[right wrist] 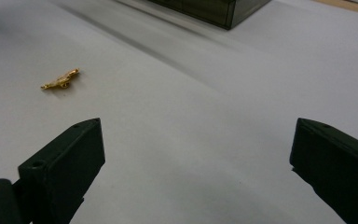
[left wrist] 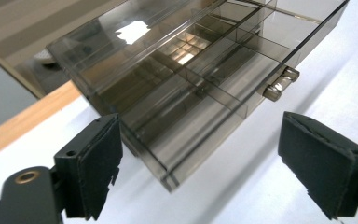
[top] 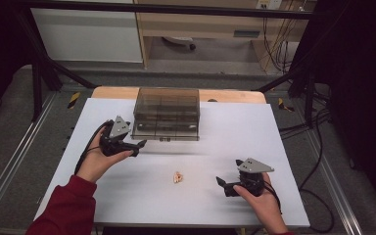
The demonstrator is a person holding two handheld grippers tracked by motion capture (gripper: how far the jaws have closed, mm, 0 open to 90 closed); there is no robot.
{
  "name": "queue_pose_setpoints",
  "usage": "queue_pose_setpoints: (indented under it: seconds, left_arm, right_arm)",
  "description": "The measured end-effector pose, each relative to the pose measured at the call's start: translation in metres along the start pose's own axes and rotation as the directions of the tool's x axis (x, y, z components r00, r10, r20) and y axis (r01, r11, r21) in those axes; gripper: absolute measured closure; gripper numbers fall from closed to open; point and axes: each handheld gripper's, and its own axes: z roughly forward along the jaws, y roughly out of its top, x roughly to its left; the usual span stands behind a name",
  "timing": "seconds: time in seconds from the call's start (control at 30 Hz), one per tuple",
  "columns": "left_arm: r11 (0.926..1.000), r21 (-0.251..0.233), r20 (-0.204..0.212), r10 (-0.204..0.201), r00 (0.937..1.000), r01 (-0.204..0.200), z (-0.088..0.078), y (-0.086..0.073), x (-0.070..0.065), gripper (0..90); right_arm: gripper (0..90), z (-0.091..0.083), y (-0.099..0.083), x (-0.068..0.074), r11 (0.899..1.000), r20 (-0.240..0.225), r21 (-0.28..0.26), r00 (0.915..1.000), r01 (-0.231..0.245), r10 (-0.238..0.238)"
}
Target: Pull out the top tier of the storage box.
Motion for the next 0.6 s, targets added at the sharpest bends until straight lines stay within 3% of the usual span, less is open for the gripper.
queue_pose_setpoints:
  seconds: [0.13, 0.23, 0.37, 0.6]
  left_arm:
    - [0.9987, -0.023, -0.023, -0.046, 0.9987, 0.045, -0.01, -0.007, -0.004, 11.5]
    - [0.9982, -0.03, -0.034, -0.052, 0.9981, 0.051, -0.017, -0.009, -0.008, 9.6]
    - [0.9927, -0.051, -0.029, -0.111, 0.9934, 0.109, -0.025, -0.012, -0.019, 9.0]
    - [0.9897, -0.087, 0.015, -0.112, 0.9936, 0.113, -0.029, -0.012, -0.042, 7.0]
  right_arm:
    - [5.8, -0.002, 0.002, 0.0, 1.0, 0.005, -0.012, 1.0, -0.007, 0.007]
    - [5.3, -0.002, 0.002, 0.0, 1.0, 0.004, -0.007, 0.9999, -0.01, 0.01]
    - [4.4, -0.002, 0.003, 0.001, 1.0, 0.013, -0.006, 0.9997, -0.02, 0.02]
    - [4.3, -0.004, 0.006, 0.0, 0.997, 0.007, -0.015, 0.9972, -0.075, 0.075]
